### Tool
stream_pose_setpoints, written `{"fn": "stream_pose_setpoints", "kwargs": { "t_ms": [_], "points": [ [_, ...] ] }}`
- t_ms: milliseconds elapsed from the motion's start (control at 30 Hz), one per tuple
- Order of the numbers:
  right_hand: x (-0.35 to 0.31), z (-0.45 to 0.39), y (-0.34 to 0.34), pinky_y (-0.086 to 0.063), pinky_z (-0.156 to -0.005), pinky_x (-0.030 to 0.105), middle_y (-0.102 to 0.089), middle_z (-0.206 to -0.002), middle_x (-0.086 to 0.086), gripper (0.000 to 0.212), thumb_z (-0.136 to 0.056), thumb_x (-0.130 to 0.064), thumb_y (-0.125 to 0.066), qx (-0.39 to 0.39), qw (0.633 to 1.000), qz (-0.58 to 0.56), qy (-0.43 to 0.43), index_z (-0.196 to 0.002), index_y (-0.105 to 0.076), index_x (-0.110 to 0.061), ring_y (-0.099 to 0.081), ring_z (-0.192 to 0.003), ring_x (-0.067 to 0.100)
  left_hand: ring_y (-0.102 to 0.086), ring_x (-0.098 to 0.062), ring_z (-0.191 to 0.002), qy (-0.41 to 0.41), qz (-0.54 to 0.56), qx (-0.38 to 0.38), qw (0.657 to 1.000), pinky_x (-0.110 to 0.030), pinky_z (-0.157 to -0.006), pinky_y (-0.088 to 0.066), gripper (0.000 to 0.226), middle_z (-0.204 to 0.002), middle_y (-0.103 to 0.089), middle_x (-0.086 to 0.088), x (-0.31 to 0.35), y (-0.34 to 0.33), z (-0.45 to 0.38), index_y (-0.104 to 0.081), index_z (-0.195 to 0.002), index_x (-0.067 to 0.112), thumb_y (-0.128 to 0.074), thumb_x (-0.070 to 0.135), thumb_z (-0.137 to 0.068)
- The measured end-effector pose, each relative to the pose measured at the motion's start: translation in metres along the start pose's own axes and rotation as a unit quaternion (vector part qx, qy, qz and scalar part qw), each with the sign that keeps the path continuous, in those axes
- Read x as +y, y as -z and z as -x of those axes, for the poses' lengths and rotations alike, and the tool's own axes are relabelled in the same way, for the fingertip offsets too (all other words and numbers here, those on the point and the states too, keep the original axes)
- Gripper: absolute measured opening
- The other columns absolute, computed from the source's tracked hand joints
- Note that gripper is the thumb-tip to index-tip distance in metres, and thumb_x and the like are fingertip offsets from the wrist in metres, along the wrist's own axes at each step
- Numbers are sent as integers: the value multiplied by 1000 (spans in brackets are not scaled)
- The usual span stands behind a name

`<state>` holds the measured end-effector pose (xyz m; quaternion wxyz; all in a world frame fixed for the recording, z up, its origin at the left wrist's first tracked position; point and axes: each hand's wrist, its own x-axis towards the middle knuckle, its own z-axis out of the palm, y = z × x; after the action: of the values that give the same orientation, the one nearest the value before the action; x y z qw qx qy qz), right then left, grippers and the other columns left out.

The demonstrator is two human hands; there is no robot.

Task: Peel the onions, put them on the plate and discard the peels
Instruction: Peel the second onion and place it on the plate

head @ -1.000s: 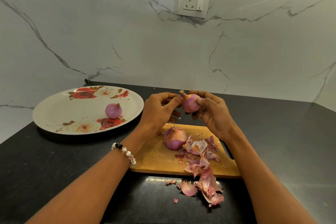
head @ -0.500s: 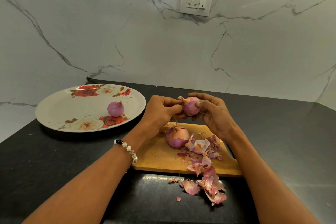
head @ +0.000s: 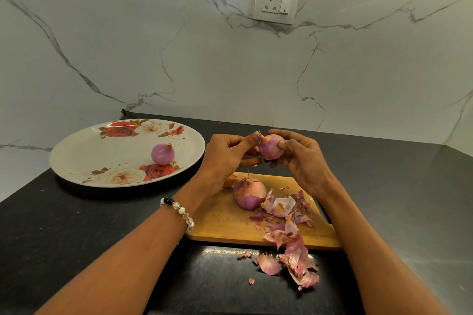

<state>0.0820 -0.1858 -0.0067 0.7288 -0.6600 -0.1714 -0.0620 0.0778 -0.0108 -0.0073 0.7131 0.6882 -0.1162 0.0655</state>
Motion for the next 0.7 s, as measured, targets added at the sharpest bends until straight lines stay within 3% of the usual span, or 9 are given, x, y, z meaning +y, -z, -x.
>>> {"fn": "stream_pose_setpoints", "kwargs": {
  "t_ms": [67,167,267,433,567,700],
  "points": [
    [1,-1,1,-58,-62,27,-60,-119,19,25,-99,2,-45,3,1000,14,5,-111,-65,-6,-65,-94,27,-73,-18,-78,-11,-30,-7,999,-30,-72,-59,37,-90,-73,-8,0,-1,1,-72,-101,7,-69,33,-75],
    [1,0,1,-58,-63,28,-61,-118,17,25,-99,1,-46,-7,1000,22,8,-111,-66,-8,-67,-90,26,-72,-15,-75,-30,-78,12,996,-29,-70,-60,25,-89,-73,-5,-3,-1,1,-72,-102,8,-73,16,-78],
    [1,1,-1,-56,-60,26,-62,-115,15,23,-98,-1,-48,-3,1000,12,4,-110,-67,-8,-67,-87,25,-72,-15,-69,-34,-104,33,993,-30,-68,-60,17,-86,-72,-6,-4,2,-2,-72,-99,7,-71,11,-83],
    [-2,0,0,-50,-57,25,-63,-117,23,43,-79,-22,-49,17,997,-65,-33,-114,-66,-3,-63,-88,27,-70,-12,-67,-57,-157,72,983,-21,-59,-58,11,-86,-70,-2,-7,3,-4,-70,-98,12,-67,14,-87],
    [-5,2,1,-51,-58,23,-62,-119,24,38,-95,-15,-35,14,994,-92,-57,-120,-61,-1,-60,-93,27,-68,-10,-71,-72,-163,61,982,-20,-60,-57,12,-83,-69,5,-5,1,-3,-72,-99,15,-66,13,-88],
    [-5,4,2,-52,-60,24,-68,-110,13,38,-98,-13,-30,5,995,-77,-64,-110,-66,-6,-62,-91,25,-68,-12,-78,-97,-129,26,987,-28,-65,-59,27,-84,-68,8,0,-2,1,-73,-101,18,-71,34,-81]
  ]
}}
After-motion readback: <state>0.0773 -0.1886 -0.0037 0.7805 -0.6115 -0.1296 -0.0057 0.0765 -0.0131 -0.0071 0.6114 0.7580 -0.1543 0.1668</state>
